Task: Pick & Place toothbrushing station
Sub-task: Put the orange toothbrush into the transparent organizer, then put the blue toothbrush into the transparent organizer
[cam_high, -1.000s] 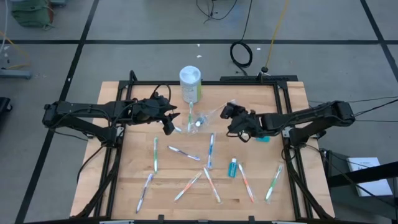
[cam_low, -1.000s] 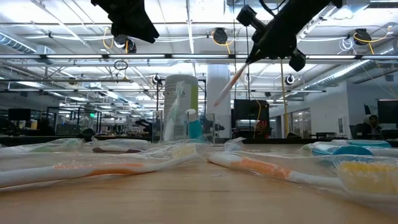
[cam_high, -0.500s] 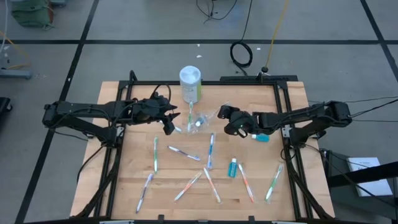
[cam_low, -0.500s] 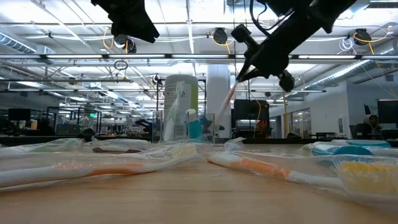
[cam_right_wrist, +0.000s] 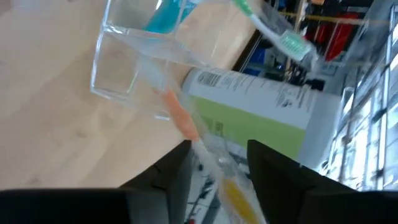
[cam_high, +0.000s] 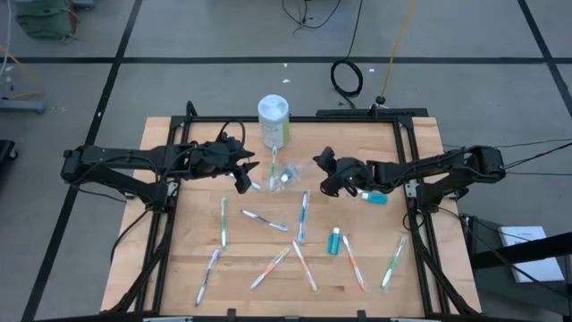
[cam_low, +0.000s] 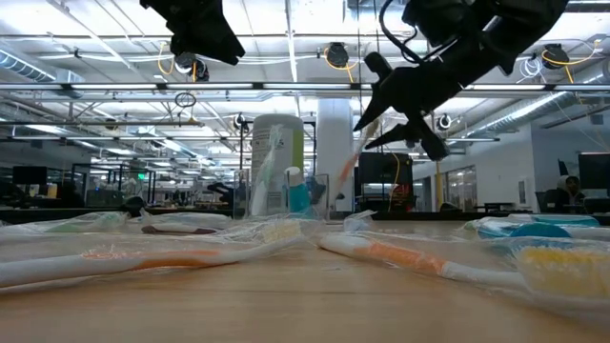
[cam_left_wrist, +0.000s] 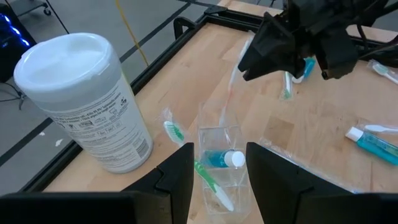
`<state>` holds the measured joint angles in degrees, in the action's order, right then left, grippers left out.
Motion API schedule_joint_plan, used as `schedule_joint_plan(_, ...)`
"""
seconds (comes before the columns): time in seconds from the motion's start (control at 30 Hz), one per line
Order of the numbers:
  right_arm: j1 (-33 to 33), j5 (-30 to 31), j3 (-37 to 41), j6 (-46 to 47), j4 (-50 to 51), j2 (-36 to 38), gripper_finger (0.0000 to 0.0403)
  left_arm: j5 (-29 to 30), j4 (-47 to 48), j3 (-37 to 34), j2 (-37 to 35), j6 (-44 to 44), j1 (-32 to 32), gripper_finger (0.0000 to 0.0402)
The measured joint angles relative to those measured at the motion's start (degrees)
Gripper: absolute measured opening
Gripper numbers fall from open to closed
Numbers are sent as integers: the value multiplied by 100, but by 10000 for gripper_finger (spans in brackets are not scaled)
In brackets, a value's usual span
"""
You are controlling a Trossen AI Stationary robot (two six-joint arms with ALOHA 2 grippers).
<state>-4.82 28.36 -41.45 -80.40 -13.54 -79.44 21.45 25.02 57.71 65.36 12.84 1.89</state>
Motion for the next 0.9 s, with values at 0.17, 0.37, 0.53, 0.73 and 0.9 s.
schedule_joint_plan(0.17, 188, 5, 37, 406, -57, 0, 177, -13, 101, 0, 0, 13, 0, 149)
schedule_joint_plan(0.37, 665, -60, 37, 2483, -818, 0, 176, -88, 965, -1, 0, -5, -52, 149)
schedule_joint_plan(0.53, 767, -1039, 37, 4209, -1267, 0, 168, -143, 1742, -3, 187, -90, -68, 149)
schedule_joint_plan(0.73, 769, -1509, 34, 4374, -1163, 2, 169, -529, 2120, -7, 861, -252, -70, 150)
schedule_joint_plan(0.9, 767, -1502, 34, 4351, -1112, 0, 166, -470, 2020, -4, 1616, -549, 20, 150)
